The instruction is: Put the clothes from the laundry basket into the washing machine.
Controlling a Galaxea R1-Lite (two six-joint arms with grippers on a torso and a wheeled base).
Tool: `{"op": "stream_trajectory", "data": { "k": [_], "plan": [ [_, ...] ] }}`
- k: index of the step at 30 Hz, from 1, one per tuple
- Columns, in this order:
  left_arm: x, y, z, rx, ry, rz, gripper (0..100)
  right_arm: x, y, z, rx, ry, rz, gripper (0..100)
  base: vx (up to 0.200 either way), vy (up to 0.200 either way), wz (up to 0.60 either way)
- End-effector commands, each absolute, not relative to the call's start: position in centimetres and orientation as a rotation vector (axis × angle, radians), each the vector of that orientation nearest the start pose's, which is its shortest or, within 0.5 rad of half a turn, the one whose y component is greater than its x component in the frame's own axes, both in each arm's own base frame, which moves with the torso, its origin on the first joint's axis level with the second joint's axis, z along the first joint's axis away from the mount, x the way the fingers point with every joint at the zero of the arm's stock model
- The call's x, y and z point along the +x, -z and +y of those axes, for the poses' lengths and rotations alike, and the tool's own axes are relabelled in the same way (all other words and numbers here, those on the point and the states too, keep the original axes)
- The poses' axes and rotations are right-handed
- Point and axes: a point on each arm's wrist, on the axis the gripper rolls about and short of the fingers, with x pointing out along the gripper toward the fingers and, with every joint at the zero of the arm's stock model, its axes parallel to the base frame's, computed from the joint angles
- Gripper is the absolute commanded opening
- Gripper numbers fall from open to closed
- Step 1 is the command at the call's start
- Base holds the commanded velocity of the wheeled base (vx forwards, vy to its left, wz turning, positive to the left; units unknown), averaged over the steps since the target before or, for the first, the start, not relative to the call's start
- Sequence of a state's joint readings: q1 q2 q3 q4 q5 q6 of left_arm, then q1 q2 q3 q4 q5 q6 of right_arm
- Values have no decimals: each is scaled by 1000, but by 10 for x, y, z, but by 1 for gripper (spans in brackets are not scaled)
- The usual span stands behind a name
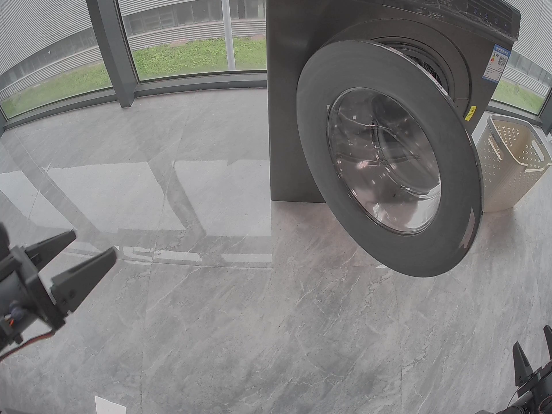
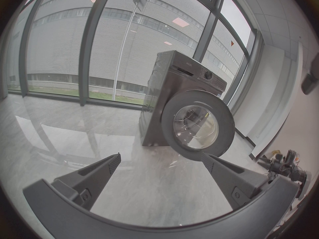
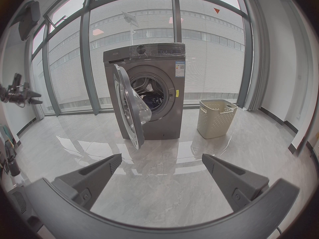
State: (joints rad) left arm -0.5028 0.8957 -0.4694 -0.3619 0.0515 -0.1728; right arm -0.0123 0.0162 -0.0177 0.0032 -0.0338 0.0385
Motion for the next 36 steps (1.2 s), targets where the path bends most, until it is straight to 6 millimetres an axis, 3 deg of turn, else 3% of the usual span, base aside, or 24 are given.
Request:
{"op": "stream_trajectory", "data": {
  "k": [1,5,9,22,36],
  "plan": [
    [-16,-91,1,-104,201,-33,100,-22,-76,0,38,46,7,100,0,0,0],
    [-15,-87,0,-107,176,6,100,-22,-76,0,38,46,7,100,0,0,0],
    [-19,-83,-2,-88,7,6,100,-22,-76,0,38,46,8,100,0,0,0],
    [-23,-83,-1,-85,25,-53,100,-22,-76,0,38,46,7,100,0,0,0],
    [-23,-78,1,-46,-67,-20,100,-23,-76,0,38,45,7,100,0,0,0]
  ]
}}
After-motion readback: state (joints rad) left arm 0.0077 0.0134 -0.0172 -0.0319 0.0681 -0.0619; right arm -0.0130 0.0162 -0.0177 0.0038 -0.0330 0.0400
